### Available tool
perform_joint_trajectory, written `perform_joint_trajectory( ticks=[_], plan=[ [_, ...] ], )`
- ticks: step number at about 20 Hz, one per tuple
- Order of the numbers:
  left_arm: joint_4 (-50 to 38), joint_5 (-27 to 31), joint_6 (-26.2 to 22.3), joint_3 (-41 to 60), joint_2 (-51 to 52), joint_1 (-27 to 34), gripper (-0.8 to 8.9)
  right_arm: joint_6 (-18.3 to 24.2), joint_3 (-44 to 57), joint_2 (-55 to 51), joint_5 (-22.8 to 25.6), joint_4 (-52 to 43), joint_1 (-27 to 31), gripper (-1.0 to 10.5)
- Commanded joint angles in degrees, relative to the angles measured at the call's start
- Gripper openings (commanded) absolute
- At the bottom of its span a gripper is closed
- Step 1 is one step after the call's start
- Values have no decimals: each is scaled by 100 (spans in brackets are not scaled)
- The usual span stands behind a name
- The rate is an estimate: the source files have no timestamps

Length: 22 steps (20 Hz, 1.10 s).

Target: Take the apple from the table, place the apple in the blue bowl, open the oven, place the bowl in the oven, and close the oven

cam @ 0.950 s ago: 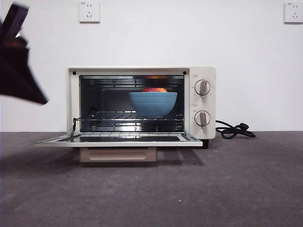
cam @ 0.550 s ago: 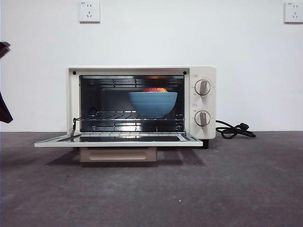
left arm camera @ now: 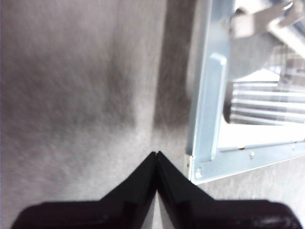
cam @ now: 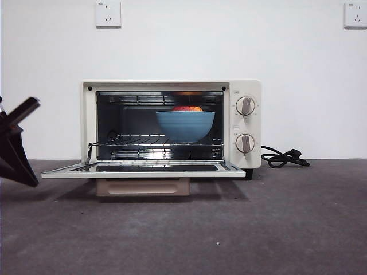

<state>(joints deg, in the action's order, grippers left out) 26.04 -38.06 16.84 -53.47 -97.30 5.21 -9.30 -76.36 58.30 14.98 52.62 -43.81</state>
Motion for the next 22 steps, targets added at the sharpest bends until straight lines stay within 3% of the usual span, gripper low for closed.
perform_joint_trajectory(
  ticks=[1,9,15,22],
  plan=[
    [-15,-7,79,57,-111,-105,-8,-103,57,-9,-2,-50,0,-8],
    [-313,155,452,57,-140,-446,-8,-107,57,-9,-2,-35,0,-8],
    [-610,-592,824,57,-140,-446,-8,-129,57,-9,-7,-35,0,-8],
    [-968,-901,1071,39,-76,-439,-8,-170,57,-9,-157,-37,0,-8]
  ],
)
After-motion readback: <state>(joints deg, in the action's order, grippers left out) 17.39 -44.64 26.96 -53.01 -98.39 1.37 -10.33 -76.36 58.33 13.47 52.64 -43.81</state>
